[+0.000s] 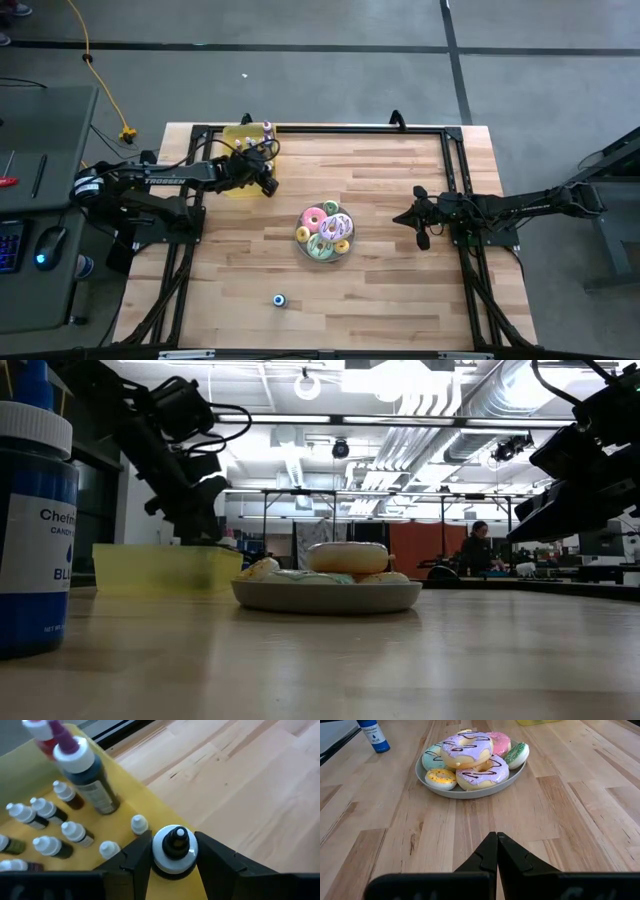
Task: Pick & Place food coloring
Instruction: Put the large black food coloring bottle into the yellow bin, then put the blue food coloring bottle into the yellow bin
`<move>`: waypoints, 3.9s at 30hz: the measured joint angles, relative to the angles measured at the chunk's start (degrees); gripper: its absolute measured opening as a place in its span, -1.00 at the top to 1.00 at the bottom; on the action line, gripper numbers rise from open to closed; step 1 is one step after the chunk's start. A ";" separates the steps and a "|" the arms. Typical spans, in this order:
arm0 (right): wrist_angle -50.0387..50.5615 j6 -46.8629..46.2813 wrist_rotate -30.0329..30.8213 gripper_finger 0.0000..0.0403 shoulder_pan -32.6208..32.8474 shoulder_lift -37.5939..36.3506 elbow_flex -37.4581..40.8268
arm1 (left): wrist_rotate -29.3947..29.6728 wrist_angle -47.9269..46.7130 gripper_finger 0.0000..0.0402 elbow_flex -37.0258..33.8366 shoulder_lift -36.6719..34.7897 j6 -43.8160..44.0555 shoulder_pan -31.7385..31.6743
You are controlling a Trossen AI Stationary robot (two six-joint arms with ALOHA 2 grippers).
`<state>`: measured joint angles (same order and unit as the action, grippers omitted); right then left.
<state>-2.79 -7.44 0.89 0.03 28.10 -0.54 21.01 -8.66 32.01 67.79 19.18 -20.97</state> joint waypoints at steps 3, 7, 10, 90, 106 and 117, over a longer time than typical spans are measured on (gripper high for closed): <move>0.00 0.00 0.00 1.00 0.00 0.00 0.02 | -1.04 0.76 0.24 0.00 0.00 -1.07 0.00; 0.00 0.00 -0.01 1.00 0.02 0.00 0.01 | -1.09 1.74 0.02 0.02 0.00 -1.13 0.00; 0.00 0.00 0.00 1.00 0.00 0.00 0.00 | -0.11 1.70 -0.19 0.02 0.00 -1.03 0.00; 0.01 0.00 -0.01 1.00 0.01 0.01 0.01 | -12.61 -77.94 -0.58 77.90 27.69 10.23 54.69; 0.02 0.00 0.00 1.00 0.02 0.02 0.02 | -13.56 -44.55 -0.58 53.11 28.35 -0.68 55.73; 0.05 0.00 0.00 1.00 0.02 0.00 0.00 | -20.54 -40.23 -0.58 46.80 29.36 -0.70 55.10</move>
<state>-2.73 -7.44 0.89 0.05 28.10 -0.53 0.47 -48.89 78.81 97.15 18.47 34.13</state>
